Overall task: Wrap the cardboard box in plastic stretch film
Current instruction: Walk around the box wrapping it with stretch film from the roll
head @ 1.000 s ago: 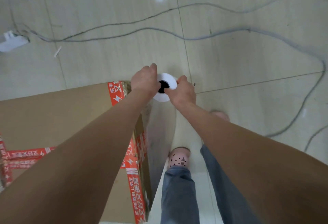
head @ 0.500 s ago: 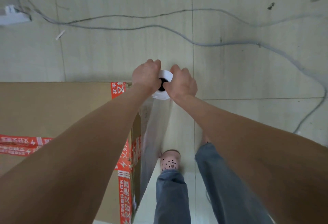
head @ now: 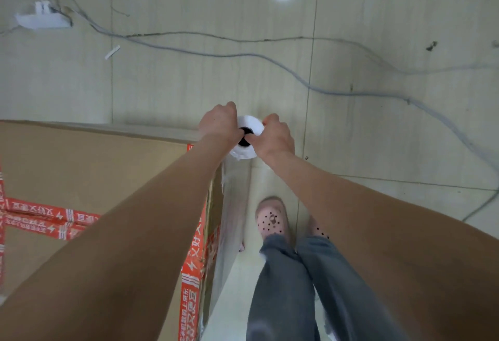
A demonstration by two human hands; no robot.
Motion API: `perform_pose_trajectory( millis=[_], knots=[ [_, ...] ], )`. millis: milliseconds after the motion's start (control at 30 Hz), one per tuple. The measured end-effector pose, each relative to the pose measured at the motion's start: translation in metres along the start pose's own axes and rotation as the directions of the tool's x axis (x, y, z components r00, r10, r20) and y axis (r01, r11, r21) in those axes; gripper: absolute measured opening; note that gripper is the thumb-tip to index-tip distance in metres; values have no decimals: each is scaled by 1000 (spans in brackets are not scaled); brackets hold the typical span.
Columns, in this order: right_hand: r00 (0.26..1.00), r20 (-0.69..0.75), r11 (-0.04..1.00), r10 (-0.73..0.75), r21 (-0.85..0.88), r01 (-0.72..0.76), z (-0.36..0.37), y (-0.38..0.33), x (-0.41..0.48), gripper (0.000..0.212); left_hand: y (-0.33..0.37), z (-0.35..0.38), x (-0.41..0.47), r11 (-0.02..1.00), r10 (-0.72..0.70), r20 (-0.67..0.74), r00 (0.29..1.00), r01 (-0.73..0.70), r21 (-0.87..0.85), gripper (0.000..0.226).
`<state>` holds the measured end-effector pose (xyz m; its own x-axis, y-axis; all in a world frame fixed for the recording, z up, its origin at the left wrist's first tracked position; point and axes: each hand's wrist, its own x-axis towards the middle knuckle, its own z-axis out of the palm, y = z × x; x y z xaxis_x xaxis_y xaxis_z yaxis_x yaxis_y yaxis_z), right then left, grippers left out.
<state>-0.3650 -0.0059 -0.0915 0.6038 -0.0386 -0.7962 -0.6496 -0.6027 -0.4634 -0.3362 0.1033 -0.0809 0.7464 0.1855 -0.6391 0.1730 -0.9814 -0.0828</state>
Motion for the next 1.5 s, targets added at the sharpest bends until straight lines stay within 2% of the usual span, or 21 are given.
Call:
perform_pose_trajectory(
  millis=[100, 167, 300, 367, 433, 600, 700, 800, 833, 900, 967, 1000, 1100, 1167, 1300, 1367, 1500],
  knots=[
    [1000, -8, 996, -13, -91, 13, 3, -7, 4, 44, -4, -1, 3, 1000, 22, 33, 999, -21, -19, 40],
    [1000, -9, 993, -1, -115, 0, 7, -10, 5, 43, -4, -1, 5, 996, 89, 45, 995, -90, 18, 41],
    [994, -10, 994, 106, -16, -106, 16, -10, 9, 39, 1, -6, 14, 958, 245, 78, 966, -254, 136, 32],
    [994, -23, 994, 105, -15, -105, 17, -13, 12, 33, -1, -8, 19, 947, 276, 84, 957, -286, 143, 27],
    [997, -54, 995, 61, -72, -65, 16, -22, 15, 29, -8, -10, 22, 962, 250, 76, 965, -257, 95, 25],
    [991, -62, 945, -120, -312, 95, 14, -56, 26, 35, -31, -18, 33, 992, 67, 87, 994, -57, -111, 27],
    [967, -1, 873, -254, -431, 229, 15, -75, 29, 38, -46, -20, 34, 987, -14, 97, 995, 29, -156, 31],
    [906, 84, 760, -415, -515, 396, 26, -94, 30, 44, -66, -22, 38, 978, -97, 114, 989, 116, -173, 37],
    [902, 65, 756, -427, -522, 396, 31, -98, 30, 46, -71, -23, 39, 976, -113, 123, 986, 133, -173, 37],
    [943, -43, 843, -329, -463, 273, 39, -101, 32, 47, -77, -25, 40, 976, -122, 117, 986, 141, -167, 38],
    [969, -139, 917, -206, -373, 142, 41, -100, 34, 42, -75, -27, 40, 984, -73, 35, 997, 78, -158, 37],
    [970, -144, 918, -197, -376, 130, 40, -99, 35, 39, -71, -27, 41, 988, -22, -24, 999, 18, -150, 34],
    [950, -117, 859, -290, -469, 204, 36, -99, 38, 31, -60, -26, 45, 981, 153, -161, 975, -170, -95, 30],
    [932, -94, 815, -350, -522, 253, 31, -101, 39, 29, -58, -29, 49, 973, 197, -179, 964, -214, -82, 28],
    [882, 17, 696, -470, -607, 383, 29, -109, 42, 33, -67, -29, 54, 973, 96, -170, 981, -128, -191, 23],
    [871, 36, 682, -490, -607, 409, 34, -114, 43, 39, -75, -30, 56, 963, 0, -150, 989, -40, -266, 25],
    [952, -73, 858, -296, -458, 232, 42, -121, 45, 48, -94, -32, 58, 898, -217, -48, 975, 180, -402, 39]
  ],
)
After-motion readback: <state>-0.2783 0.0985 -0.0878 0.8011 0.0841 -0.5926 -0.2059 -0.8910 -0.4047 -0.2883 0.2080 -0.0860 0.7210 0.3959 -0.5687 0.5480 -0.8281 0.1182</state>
